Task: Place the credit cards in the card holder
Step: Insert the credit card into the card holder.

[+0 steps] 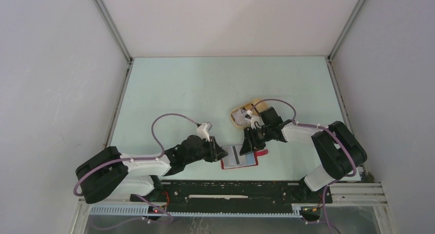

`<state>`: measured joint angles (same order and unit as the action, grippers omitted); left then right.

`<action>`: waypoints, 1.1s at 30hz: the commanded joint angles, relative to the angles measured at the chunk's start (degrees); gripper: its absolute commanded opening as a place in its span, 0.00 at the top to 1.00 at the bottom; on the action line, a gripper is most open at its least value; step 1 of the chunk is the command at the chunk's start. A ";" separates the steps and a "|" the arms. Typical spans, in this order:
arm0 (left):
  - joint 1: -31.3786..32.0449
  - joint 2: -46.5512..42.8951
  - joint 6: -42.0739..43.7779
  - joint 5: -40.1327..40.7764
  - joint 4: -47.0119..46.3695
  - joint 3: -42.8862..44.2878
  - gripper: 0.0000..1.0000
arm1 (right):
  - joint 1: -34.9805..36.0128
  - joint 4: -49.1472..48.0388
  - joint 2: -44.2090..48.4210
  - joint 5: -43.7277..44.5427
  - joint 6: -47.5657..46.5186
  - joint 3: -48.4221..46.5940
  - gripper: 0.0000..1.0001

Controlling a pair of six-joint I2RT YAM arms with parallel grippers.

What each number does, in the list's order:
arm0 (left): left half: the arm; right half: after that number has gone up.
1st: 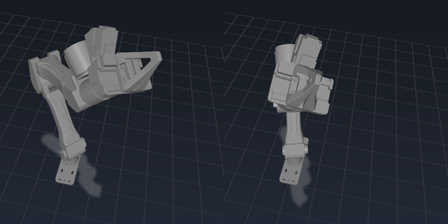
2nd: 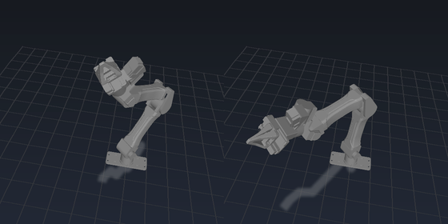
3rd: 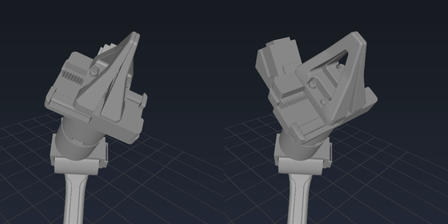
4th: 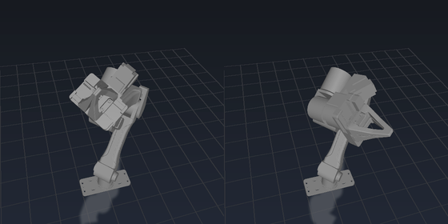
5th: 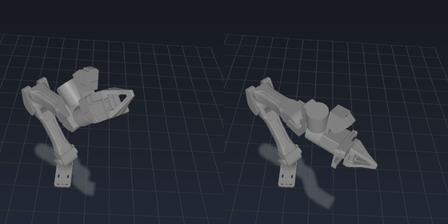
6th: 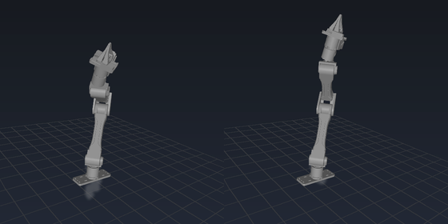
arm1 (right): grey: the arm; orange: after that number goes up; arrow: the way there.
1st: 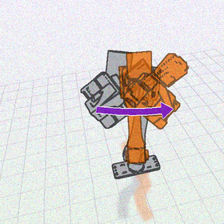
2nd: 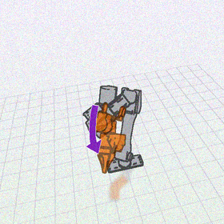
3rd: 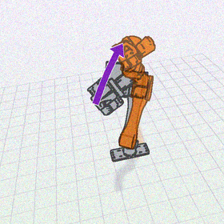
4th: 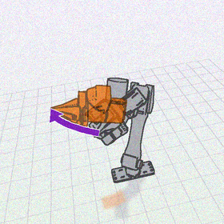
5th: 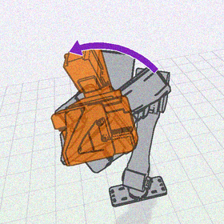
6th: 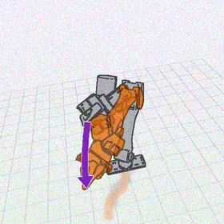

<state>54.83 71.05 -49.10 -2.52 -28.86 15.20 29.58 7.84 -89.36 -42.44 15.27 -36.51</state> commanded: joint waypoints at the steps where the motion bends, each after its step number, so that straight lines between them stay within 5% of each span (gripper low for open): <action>1: -0.25 -3.90 -0.46 2.36 5.16 -1.96 0.71 | 2.03 1.04 0.67 3.41 -2.70 -1.41 0.49; 19: -0.12 1.16 -0.91 0.35 3.43 -0.72 0.69 | 4.26 3.12 0.84 0.85 -3.36 -2.66 0.53; 33: -0.16 3.05 -0.82 -1.11 1.19 -0.87 0.78 | 5.96 4.38 1.60 -0.74 -4.65 -2.66 0.56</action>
<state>54.83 73.28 -49.58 -2.61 -25.17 14.66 33.76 12.14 -89.36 -42.09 12.08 -37.69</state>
